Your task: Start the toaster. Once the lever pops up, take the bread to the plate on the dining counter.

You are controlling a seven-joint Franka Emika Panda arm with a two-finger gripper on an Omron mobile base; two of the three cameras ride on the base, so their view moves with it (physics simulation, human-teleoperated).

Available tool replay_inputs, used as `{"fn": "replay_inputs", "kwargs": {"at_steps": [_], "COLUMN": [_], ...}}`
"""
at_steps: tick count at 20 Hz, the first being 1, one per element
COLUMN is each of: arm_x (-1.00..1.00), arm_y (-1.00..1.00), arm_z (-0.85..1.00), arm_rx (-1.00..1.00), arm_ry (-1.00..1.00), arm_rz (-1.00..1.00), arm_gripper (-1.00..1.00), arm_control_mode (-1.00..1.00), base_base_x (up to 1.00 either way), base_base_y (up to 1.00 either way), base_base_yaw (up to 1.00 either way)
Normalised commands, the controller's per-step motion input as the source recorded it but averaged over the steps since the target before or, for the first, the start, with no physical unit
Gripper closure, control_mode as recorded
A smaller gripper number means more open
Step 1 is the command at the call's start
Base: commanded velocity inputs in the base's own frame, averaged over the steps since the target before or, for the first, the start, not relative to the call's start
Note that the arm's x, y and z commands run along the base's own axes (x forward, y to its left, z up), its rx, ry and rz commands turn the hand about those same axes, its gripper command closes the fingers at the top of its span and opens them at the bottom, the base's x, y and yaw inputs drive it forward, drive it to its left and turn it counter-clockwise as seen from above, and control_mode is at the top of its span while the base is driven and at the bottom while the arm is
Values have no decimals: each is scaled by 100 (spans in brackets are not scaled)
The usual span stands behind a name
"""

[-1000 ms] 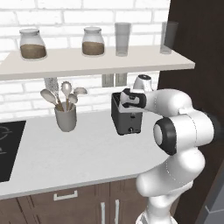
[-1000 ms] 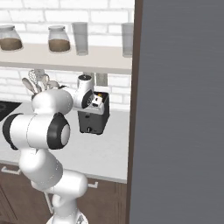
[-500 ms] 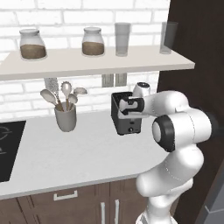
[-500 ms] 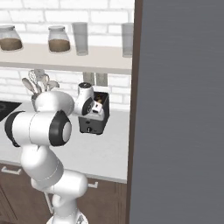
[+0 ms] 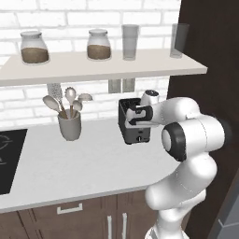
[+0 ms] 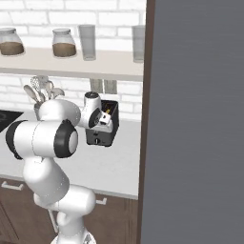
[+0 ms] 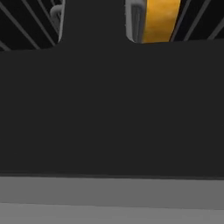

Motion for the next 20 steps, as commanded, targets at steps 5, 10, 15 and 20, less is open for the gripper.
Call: {"fn": "replay_inputs", "kwargs": {"at_steps": [5,10,15,20], "arm_x": [-7,-46,-62,-43], "arm_y": [23,0,-2,-20], "arm_z": [-100,46,100,61], "arm_rx": [0,-1,-4,-4], "arm_ry": [-1,-17,-11,-10], "arm_rz": [0,0,0,0], "arm_gripper": [100,100,100,100], "arm_control_mode": [-100,-100,-100,-100], "base_base_x": [0,0,0,0], "base_base_y": [0,0,0,0], "base_base_yaw": [0,0,0,0]}}
